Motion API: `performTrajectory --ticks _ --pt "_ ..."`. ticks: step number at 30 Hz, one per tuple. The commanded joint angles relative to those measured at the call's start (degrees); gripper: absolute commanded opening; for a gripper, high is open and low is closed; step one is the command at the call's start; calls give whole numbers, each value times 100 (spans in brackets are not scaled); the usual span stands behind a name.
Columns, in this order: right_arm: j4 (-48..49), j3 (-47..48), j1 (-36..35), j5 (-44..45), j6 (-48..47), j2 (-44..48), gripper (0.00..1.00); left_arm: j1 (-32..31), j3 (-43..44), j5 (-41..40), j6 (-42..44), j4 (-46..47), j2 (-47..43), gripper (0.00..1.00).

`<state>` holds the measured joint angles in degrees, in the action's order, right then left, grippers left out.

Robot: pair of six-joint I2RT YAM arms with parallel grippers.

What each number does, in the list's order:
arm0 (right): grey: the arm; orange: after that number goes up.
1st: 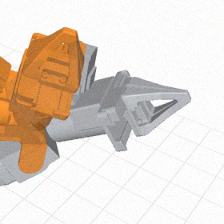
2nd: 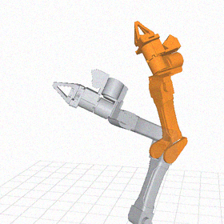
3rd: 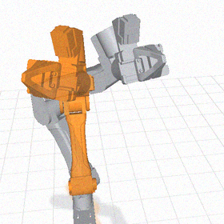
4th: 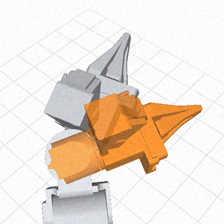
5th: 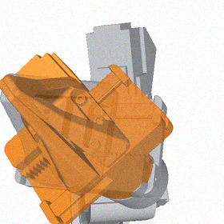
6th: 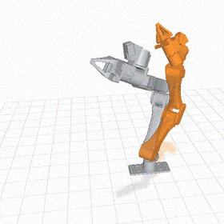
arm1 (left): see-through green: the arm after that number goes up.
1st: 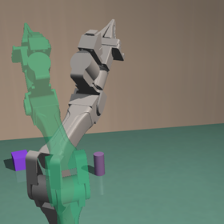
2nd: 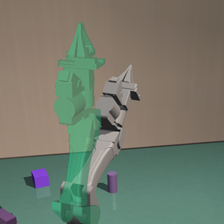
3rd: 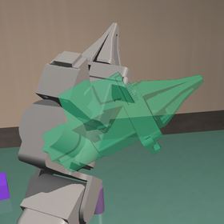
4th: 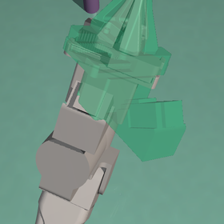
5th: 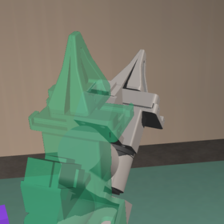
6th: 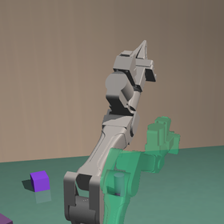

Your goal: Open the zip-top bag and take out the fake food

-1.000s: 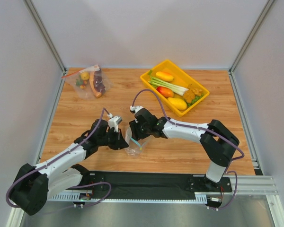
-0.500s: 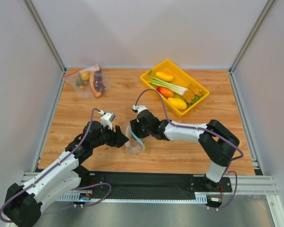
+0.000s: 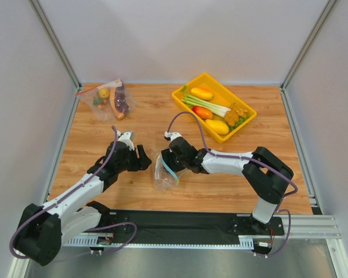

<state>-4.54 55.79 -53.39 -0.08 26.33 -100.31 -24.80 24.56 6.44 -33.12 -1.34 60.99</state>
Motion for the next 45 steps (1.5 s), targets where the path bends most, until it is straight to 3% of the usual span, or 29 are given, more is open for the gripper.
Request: performTrajectory --ticks 1,6,14,20,27,33,45 --pt "304 -15 12 -115 74 12 56 28 418 323 -300 960 448 70" --pt "322 -68 12 -124 92 20 56 54 532 516 -510 1487 1010 70" --pt "330 -165 12 -81 66 152 56 45 735 683 -616 1417 1793 61" --pt "330 -148 12 -36 92 152 56 54 656 1078 -739 1821 2091 48" --pt "401 -121 21 271 206 328 57 54 603 1377 -775 2042 2435 24" --pt "401 89 30 526 101 390 64 54 515 1615 -783 2279 2646 13" --pt "557 441 135 553 -224 -269 77 54 594 2063 -555 2393 2892 8"
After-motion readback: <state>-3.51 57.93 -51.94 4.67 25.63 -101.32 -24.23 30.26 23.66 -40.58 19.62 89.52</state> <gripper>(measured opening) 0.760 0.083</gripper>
